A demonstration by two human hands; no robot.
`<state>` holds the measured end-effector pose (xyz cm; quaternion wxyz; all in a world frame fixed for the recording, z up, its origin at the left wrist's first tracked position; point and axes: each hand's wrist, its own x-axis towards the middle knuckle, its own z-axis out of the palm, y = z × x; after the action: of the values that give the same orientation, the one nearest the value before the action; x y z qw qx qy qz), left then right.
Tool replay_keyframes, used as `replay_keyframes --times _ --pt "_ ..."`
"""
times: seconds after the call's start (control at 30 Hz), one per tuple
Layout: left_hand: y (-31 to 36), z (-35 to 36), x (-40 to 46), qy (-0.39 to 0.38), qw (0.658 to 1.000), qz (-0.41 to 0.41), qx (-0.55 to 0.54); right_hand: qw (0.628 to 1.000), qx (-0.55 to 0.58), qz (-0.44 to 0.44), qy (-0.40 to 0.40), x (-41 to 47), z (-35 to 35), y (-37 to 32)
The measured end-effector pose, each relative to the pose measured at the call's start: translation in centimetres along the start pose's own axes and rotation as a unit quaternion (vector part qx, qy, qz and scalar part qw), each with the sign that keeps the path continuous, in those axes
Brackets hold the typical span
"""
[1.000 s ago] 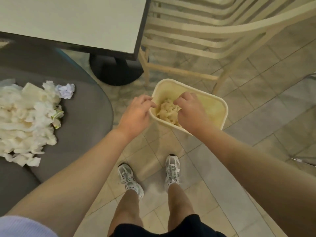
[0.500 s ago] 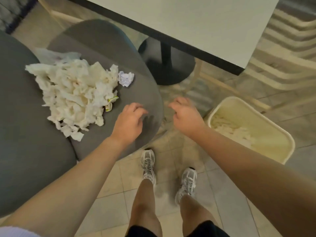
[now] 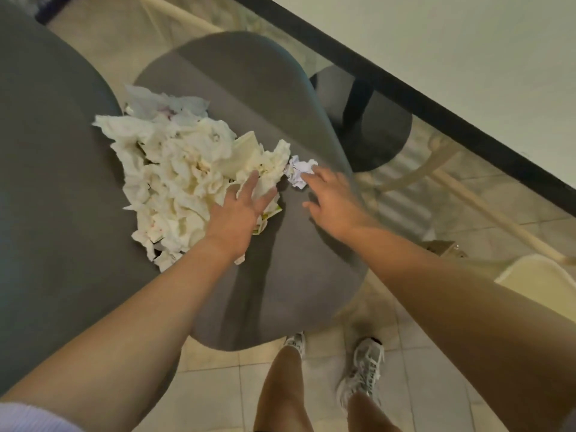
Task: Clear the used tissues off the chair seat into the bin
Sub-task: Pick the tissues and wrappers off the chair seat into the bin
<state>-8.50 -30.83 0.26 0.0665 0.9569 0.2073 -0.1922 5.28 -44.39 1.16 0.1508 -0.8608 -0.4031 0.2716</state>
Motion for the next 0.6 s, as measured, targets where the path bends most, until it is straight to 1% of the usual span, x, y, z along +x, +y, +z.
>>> replay_keyframes --times 0.1,0.23,0.3,0.37,0.47,0.5,0.6 --pt "-0.9 0.5 1.6 -0.014 0.998 0.02 -0.062 1.0 -0.009 0.01 -0.015 3.0 1.2 -0.2" --pt "-1.9 1.6 2.7 -0.003 0.992 0.029 -0.126 0.998 -0.013 0.024 -0.051 5.7 2.7 -0.3" --pt "-2.4 1.9 2.8 0.009 0.98 0.023 -0.197 0.999 -0.006 0.025 -0.042 6.2 3.0 -0.6" --pt "-2.8 2.1 2.8 0.04 0.975 0.035 -0.217 0.999 -0.005 0.028 -0.015 6.2 3.3 -1.0" --pt "-3.4 2.1 2.6 0.039 0.962 0.034 -0.266 1.0 -0.018 0.023 -0.011 6.0 3.6 -1.5" --pt "-3.5 1.9 2.6 0.044 0.96 0.041 -0.273 0.999 -0.018 0.02 -0.017 5.9 3.6 -1.7" --pt "-3.4 1.2 2.2 0.083 0.97 0.069 -0.217 0.999 -0.008 0.009 -0.032 5.2 3.4 -2.0"
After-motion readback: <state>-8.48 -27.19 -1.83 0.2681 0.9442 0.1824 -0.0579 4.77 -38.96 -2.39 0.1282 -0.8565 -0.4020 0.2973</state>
